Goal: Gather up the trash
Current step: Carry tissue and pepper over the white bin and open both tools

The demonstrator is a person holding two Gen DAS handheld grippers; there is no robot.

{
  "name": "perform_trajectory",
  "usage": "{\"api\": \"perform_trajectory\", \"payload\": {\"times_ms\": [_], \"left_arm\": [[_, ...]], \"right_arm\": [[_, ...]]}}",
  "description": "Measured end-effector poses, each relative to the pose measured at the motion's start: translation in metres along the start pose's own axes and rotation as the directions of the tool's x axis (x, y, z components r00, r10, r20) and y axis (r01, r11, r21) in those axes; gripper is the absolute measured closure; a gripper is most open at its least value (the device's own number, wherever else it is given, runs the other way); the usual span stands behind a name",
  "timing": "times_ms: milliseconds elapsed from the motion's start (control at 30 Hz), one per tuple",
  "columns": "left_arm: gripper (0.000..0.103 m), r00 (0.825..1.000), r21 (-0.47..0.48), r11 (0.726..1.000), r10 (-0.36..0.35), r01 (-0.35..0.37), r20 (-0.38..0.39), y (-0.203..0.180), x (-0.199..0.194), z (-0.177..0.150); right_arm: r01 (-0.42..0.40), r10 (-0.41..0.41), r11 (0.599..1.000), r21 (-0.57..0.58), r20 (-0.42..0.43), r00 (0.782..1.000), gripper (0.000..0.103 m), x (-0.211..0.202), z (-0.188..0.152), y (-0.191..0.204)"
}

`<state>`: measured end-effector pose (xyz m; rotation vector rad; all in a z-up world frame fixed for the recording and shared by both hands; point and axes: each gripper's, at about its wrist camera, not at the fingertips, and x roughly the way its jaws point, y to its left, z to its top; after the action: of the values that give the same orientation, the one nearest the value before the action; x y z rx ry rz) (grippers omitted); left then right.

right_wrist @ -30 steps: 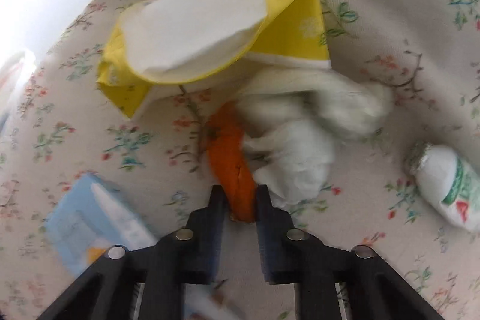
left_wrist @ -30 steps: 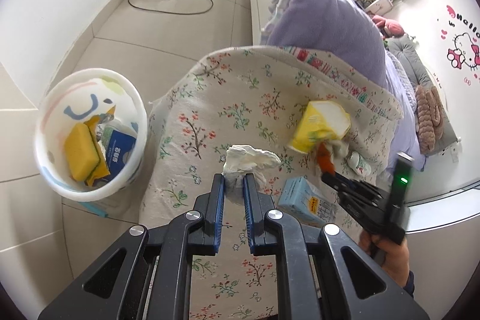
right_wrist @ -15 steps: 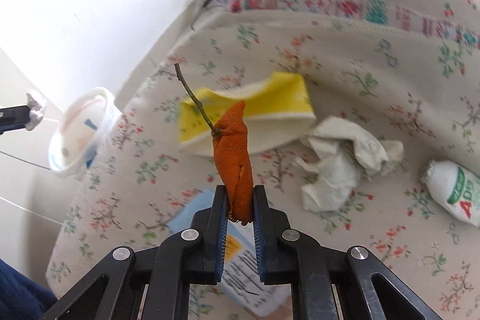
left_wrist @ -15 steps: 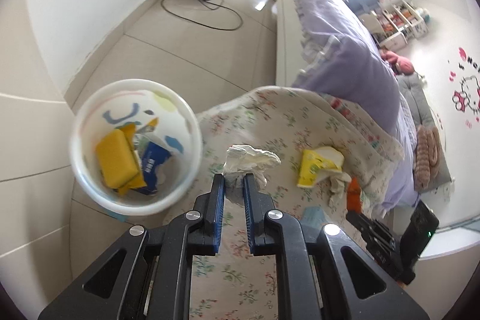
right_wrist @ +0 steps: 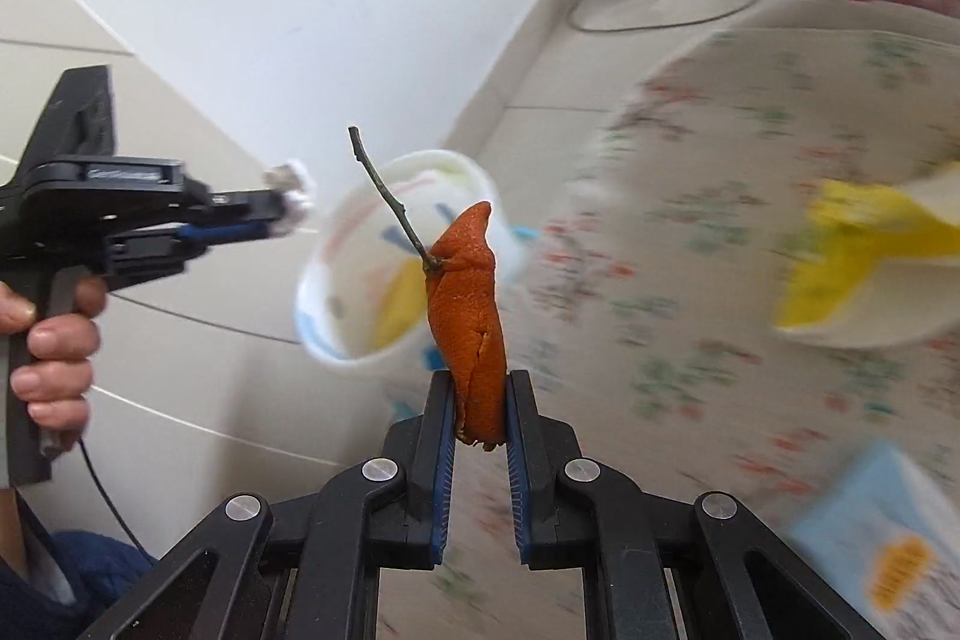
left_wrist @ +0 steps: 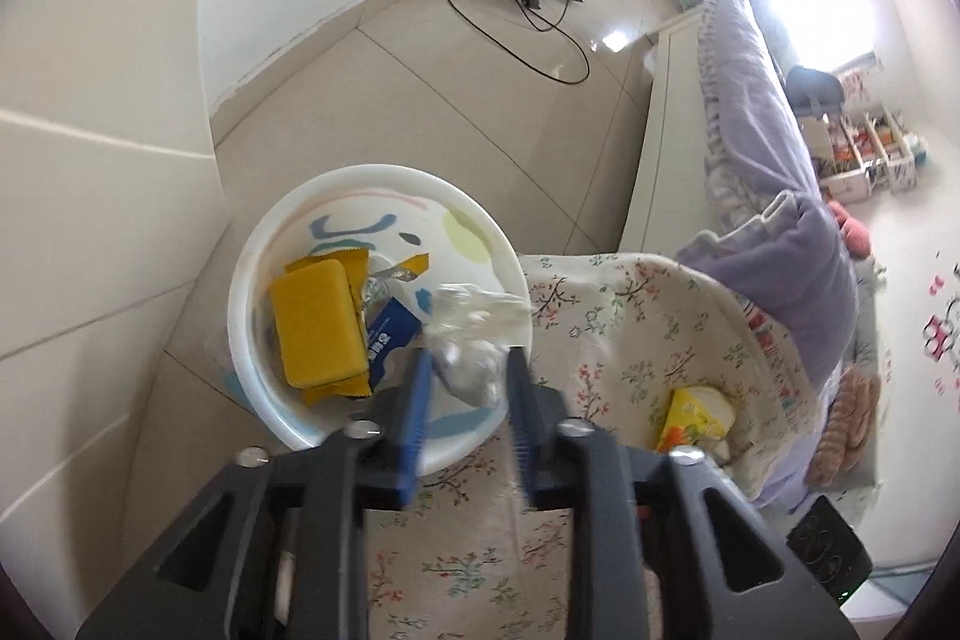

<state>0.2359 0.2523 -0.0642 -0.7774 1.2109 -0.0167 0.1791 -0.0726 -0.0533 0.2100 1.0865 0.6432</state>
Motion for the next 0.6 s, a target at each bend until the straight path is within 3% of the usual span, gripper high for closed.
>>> {"api": "perform_trajectory", "payload": {"times_ms": [67,233,433,500,600], "left_arm": [[0.051,0.999,-0.022,0.999,-0.034,0.034,0.024,0.001,-0.006,0.0],[0.051,0.997,0.011,0.999,-0.034,0.034,0.065,-0.008,-0.019,0.001],[0.051,0.997,-0.001,0.999,-0.044,0.044,0.06,-0.008,-0.022,0.0],[0.051,0.997,0.016,0.999,-0.047,0.046,0.056,-0.011,-0.022,-0.002],[0.051,0.998,0.049,0.998,-0.042,0.039,0.048,-0.02,-0.02,-0.005]], "right_arm": [[-0.023,0.023,1.0,0.0,0.005,1.0,0.089,0.013,0.009,0.014],[-0.053,0.053,0.999,0.008,0.004,0.999,0.089,0.043,0.029,0.04],[-0.04,0.04,0.999,0.001,-0.036,0.999,0.085,0.096,0.045,0.066],[-0.003,0.001,1.0,-0.018,-0.072,0.997,0.056,0.109,0.046,0.067],[0.039,-0.039,0.999,-0.003,-0.081,0.996,0.053,0.108,0.042,0.058]]}}
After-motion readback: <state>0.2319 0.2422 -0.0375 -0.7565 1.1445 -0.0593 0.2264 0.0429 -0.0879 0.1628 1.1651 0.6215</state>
